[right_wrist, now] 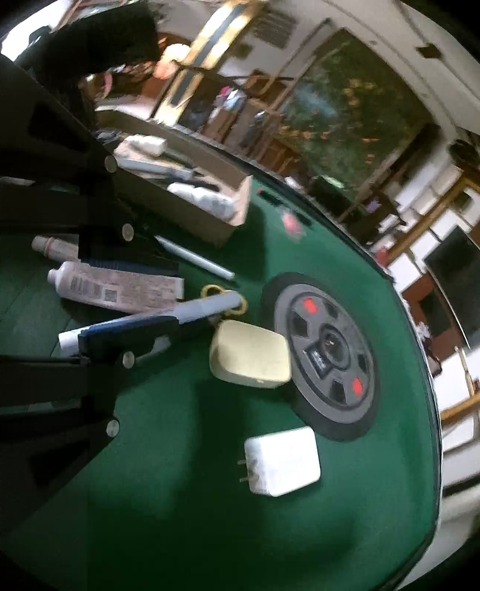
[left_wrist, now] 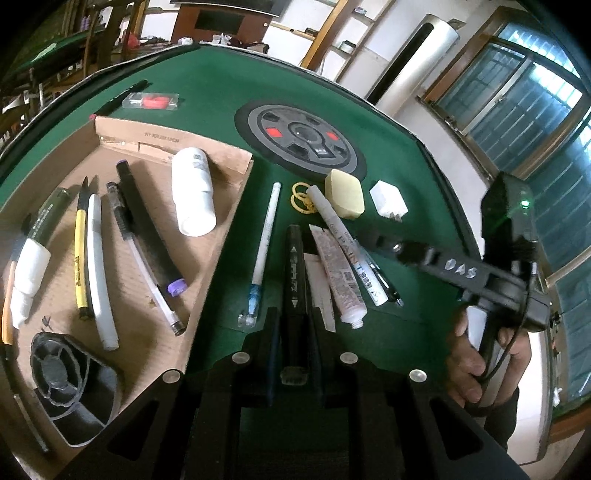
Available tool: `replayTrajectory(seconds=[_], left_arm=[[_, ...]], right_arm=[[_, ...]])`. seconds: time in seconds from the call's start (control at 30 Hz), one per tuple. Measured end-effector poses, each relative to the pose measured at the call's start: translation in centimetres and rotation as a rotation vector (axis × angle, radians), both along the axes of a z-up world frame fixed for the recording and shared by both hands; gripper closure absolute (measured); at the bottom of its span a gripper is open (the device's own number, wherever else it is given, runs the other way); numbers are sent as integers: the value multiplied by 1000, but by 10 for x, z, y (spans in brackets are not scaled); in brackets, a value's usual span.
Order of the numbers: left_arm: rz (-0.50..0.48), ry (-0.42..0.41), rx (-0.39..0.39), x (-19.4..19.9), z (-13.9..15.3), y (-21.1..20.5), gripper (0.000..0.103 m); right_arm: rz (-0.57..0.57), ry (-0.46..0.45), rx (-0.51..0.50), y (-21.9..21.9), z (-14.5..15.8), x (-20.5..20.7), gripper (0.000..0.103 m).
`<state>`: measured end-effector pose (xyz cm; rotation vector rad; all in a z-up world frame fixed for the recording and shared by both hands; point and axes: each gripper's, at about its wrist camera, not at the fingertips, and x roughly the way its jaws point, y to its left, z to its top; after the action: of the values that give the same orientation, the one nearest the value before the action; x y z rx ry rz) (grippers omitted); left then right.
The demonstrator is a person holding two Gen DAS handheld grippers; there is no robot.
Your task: Organize rigid objects
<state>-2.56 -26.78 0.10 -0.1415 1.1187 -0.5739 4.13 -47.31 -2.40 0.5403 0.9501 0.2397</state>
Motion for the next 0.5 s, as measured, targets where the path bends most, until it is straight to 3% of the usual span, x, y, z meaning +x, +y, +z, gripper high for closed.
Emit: replayTrajectory(seconds=[0.17,0.33,0.5], left_arm=[[-56,30,55,-11,-13,-13,89],[-84,36,147,-14,-32,-28,87],[-92,-21,204,-13,-31,-38,87]], right_arm=[[17,79,-75,5,-14,6,83],[20,47,-194,19,-8,2,89],[18,19,-257,27,-5,-1,89]])
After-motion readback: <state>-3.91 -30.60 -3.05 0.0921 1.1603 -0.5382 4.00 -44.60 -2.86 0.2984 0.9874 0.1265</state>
